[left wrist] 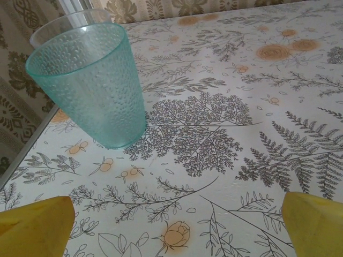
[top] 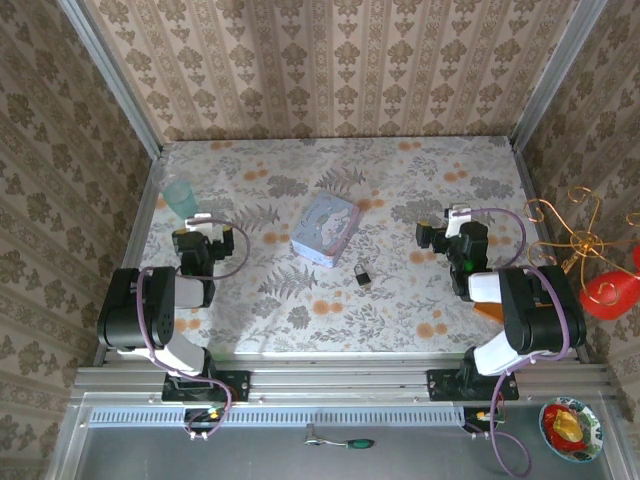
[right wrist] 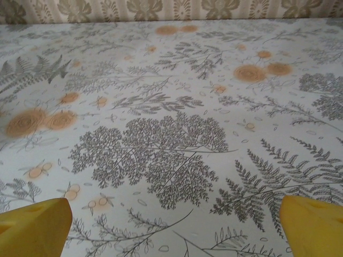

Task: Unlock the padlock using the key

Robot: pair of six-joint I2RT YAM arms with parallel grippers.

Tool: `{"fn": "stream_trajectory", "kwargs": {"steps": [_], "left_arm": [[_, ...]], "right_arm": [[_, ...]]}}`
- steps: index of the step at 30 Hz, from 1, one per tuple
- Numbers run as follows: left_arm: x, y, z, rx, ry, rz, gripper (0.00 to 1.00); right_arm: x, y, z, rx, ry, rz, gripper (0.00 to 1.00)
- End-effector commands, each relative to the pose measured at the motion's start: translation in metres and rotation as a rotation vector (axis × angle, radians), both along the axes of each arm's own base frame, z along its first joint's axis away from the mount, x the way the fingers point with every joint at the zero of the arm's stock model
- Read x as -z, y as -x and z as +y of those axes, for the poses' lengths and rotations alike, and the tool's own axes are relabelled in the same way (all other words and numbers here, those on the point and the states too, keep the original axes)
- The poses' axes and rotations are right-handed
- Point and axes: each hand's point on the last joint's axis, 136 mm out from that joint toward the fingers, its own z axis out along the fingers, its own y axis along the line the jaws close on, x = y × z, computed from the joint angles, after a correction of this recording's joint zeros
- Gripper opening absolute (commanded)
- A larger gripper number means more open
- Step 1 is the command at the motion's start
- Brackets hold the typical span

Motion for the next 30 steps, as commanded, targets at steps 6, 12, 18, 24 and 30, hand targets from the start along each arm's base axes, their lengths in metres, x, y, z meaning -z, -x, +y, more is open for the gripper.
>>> {"fn": "stream_trajectory", "kwargs": {"steps": [6, 12, 18, 24, 30], "left_arm": [[-0.0121, -0.0056, 0.0040, -0.027, 0.020, -0.046, 1.00], [-0.0121, -0.0056, 0.0041, -0.027, 0.021, -0.046, 1.00], [-0.0119, -0.0056, 0.0037, -0.026, 0.020, -0.045, 1.00], [-0.0125, -0.0061, 0.0036, -0.025, 0.019, -0.047, 1.00], [-0.0124, -0.0058, 0.0037, -0.026, 0.019, -0.046, 1.00]], "right_arm": [[-0.0064, -0.0041, -0.0061, 0.049, 0.003, -0.013, 1.00], [-0.0066, -0.0041, -0.0061, 0.050, 0.004, -0.014, 1.00], [-0.0066, -0.0041, -0.0062, 0.050, 0.004, -0.014, 1.00], [-0.0050, -0.0059, -0.0052, 0.047, 0.007, -0.003, 1.00], [-0.0063, -0.0046, -0.0048, 0.050, 0.016, -0.012, 1.00]]}}
